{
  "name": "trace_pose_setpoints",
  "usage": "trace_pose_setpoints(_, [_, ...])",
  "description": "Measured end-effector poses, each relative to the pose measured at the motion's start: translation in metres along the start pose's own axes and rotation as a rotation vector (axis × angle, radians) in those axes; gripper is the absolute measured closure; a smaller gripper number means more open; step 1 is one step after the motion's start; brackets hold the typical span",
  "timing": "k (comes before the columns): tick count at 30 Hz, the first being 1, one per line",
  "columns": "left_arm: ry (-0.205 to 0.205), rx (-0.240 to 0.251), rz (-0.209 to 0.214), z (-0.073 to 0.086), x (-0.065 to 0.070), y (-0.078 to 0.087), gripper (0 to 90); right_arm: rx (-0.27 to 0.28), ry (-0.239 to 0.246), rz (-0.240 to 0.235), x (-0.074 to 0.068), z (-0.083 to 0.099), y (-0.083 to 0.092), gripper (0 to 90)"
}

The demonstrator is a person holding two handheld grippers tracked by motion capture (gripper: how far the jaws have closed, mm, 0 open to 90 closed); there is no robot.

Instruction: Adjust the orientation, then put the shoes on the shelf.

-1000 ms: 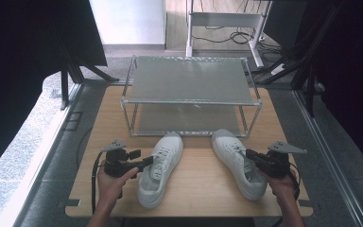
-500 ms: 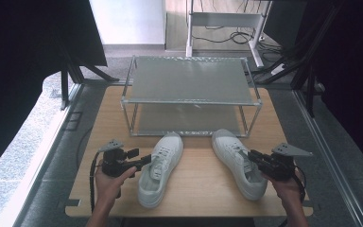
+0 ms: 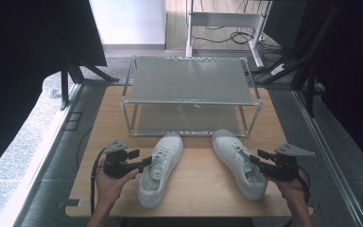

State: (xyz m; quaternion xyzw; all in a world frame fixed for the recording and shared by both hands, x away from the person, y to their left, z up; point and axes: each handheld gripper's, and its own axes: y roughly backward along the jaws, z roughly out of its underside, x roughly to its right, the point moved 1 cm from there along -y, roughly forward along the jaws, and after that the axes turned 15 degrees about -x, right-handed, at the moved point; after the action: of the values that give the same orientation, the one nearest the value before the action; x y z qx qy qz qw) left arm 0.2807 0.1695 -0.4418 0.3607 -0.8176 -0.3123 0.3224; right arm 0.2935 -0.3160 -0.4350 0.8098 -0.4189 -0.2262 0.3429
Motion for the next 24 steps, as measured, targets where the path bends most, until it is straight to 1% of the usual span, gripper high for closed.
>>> trace_pose_setpoints(1, [-0.006,-0.007,-0.006,-0.001,0.002,-0.001,35.4,-0.01,0.008,0.006,-0.001,0.0,-0.001,55.3])
trace_pose_setpoints(3, [-0.023,-0.018,-0.02,-0.002,0.006,-0.003,35.4,-0.014,0.016,0.009,-0.001,0.0,-0.001,54.5])
trace_pose_setpoints(4, [-0.029,-0.023,-0.035,-0.002,0.009,-0.004,35.4,-0.014,0.016,0.009,-0.001,0.0,-0.001,54.5])
trace_pose_setpoints(5, [-0.044,-0.034,-0.068,-0.003,0.013,-0.007,38.0,-0.007,0.014,0.01,-0.001,-0.001,0.0,54.2])
trace_pose_setpoints(6, [-0.044,-0.034,-0.068,-0.003,0.013,-0.007,38.4,-0.007,0.014,0.01,-0.001,-0.001,0.0,54.2])
trace_pose_setpoints(7, [-0.055,-0.043,-0.088,-0.003,0.016,-0.009,38.4,-0.008,0.014,0.01,0.0,-0.001,0.0,54.0])
trace_pose_setpoints(9, [-0.062,-0.057,-0.096,-0.003,0.019,-0.013,40.1,-0.008,0.004,0.017,0.001,0.0,0.0,53.6])
trace_pose_setpoints(10, [-0.062,-0.067,-0.107,-0.003,0.02,-0.016,40.1,-0.008,0.004,0.017,0.001,0.0,0.0,53.6])
trace_pose_setpoints(11, [-0.059,-0.074,-0.12,-0.003,0.021,-0.018,41.8,-0.008,-0.008,0.019,0.001,0.0,0.0,53.7])
trace_pose_setpoints(12, [-0.057,-0.086,-0.144,-0.002,0.022,-0.021,42.5,-0.013,-0.009,0.017,0.001,0.0,0.0,53.7])
trace_pose_setpoints(13, [-0.057,-0.086,-0.144,-0.002,0.022,-0.021,43.0,-0.013,-0.009,0.017,0.001,0.0,0.0,53.7])
trace_pose_setpoints(14, [-0.055,-0.091,-0.154,-0.002,0.022,-0.023,43.0,-0.013,-0.009,0.02,0.001,0.0,-0.001,53.7])
trace_pose_setpoints(16, [-0.052,-0.095,-0.19,-0.001,0.023,-0.027,44.9,-0.018,-0.006,0.018,0.0,0.0,-0.003,53.8])
trace_pose_setpoints(17, [-0.052,-0.095,-0.19,-0.001,0.023,-0.027,45.6,-0.018,-0.006,0.018,0.0,0.0,-0.003,53.8])
trace_pose_setpoints(18, [-0.052,-0.096,-0.208,-0.001,0.023,-0.028,45.6,-0.018,-0.006,0.016,-0.001,0.0,-0.003,53.7])
trace_pose_setpoints(19, [-0.05,-0.1,-0.237,0.0,0.022,-0.029,48.4,-0.02,-0.004,0.013,-0.002,0.0,-0.004,53.7])
trace_pose_setpoints(21, [-0.047,-0.102,-0.245,0.0,0.021,-0.029,49.6,-0.019,-0.003,0.015,-0.002,0.0,-0.005,53.7])
trace_pose_setpoints(22, [-0.045,-0.103,-0.239,0.0,0.02,-0.03,49.5,-0.023,-0.002,0.014,-0.002,0.0,-0.005,53.7])
trace_pose_setpoints(24, [-0.041,-0.1,-0.243,-0.001,0.021,-0.031,51.2,-0.026,-0.009,0.014,-0.002,0.0,-0.007,53.7])
